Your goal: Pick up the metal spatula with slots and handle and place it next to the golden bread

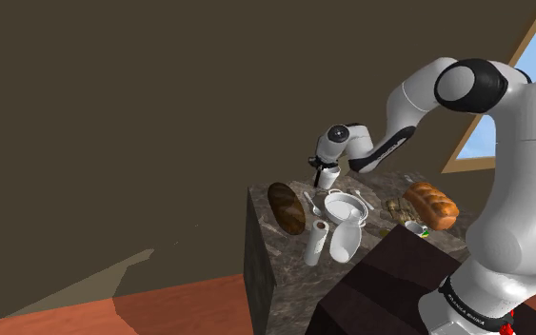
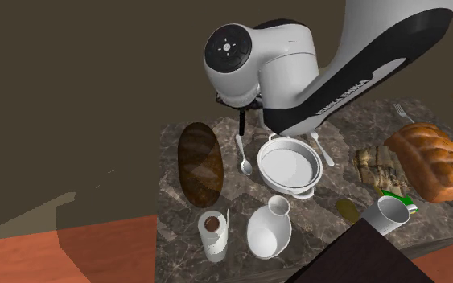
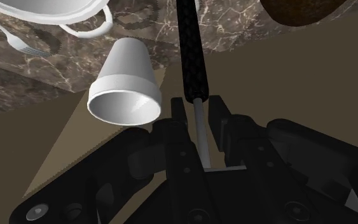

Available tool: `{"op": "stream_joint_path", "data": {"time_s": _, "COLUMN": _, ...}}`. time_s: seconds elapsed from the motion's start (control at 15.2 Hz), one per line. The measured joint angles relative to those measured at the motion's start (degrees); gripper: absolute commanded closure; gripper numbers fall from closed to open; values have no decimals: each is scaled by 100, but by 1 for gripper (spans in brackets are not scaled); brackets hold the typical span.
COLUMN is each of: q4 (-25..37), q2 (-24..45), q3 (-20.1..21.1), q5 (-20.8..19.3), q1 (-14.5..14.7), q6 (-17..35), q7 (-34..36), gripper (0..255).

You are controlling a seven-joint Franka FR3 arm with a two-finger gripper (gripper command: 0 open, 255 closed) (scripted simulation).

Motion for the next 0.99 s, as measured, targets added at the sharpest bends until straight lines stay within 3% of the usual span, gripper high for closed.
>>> {"op": "stream_joint_path", "data": {"time_s": 0.99, "q4": -461, "q2": -991, "q3": 392, "q5": 1401, "q1": -340, "q6": -119, "q7": -1400, "gripper": 255}}
